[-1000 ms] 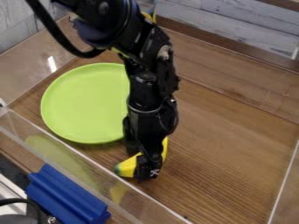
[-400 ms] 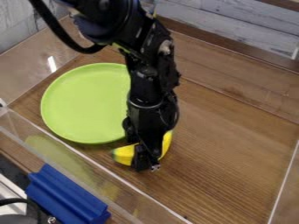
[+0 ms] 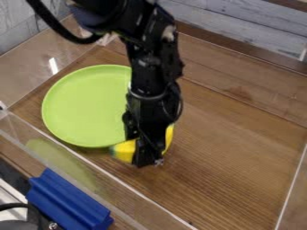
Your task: Put the banana in the green plate
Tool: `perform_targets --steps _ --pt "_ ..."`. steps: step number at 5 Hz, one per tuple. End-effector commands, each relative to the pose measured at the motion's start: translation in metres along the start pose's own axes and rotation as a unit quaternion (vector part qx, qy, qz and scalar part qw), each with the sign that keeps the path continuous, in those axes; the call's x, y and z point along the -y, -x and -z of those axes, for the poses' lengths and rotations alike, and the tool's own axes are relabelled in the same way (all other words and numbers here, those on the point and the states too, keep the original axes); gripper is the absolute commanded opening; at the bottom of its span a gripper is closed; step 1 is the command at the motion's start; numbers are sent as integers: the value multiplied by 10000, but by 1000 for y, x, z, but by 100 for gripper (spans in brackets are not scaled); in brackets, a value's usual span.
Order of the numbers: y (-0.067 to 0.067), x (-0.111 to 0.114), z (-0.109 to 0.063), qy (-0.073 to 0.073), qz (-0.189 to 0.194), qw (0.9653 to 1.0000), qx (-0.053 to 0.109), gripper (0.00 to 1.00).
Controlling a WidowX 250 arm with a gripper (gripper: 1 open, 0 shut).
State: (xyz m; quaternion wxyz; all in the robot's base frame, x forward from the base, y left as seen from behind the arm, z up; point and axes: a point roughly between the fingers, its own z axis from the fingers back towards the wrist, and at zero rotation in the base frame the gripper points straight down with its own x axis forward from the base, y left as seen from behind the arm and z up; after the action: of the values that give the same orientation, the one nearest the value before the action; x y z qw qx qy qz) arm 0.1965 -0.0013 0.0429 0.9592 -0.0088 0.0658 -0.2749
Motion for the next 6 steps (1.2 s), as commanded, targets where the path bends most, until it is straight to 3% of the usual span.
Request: perform_targets --steps 1,2,3,6 --pt "-2 -10 -33 -182 -378 9988 233 0" --pt "5 -18 -62 -254 -870 9957 218 0" --pt "15 -30 -74 -388 -991 9941 222 0" --pt "34 -78 -56 -574 -1013 9927 321 0"
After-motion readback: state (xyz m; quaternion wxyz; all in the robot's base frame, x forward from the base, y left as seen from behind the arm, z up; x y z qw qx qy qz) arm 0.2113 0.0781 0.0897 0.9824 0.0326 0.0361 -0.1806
